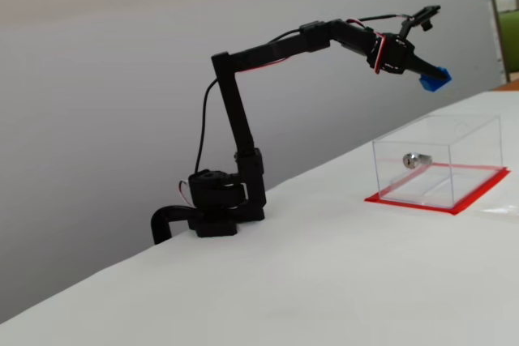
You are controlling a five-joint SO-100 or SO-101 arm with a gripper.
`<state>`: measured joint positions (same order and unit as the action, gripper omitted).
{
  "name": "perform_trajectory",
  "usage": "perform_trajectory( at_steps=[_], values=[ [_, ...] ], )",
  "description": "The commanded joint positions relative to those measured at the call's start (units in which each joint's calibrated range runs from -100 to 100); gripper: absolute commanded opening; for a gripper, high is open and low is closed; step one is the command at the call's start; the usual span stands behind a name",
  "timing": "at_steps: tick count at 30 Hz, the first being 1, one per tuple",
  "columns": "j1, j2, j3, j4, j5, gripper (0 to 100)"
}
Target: Pick the blue lego brick and place it into the transparent box
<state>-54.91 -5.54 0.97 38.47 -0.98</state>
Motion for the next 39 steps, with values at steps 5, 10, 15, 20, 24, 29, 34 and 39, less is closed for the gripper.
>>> perform_trajectory(
  at_steps=[5,10,15,20,24,29,34,39],
  values=[
    [0.2,-0.4,-3.1,0.0,-0.3,9],
    [0.2,-0.4,-2.9,0.1,-0.3,23],
    [0.1,-0.4,-2.8,0.1,0.0,31],
    [0.0,-0.4,-2.7,0.1,0.0,31],
    [0.0,-0.4,-2.7,0.0,0.0,31],
    [0.0,-0.4,-2.7,-0.1,0.0,31],
    [0.1,-0.4,-2.7,-0.1,0.1,31],
    [0.1,-0.4,-3.0,-0.1,0.1,31]
  ],
)
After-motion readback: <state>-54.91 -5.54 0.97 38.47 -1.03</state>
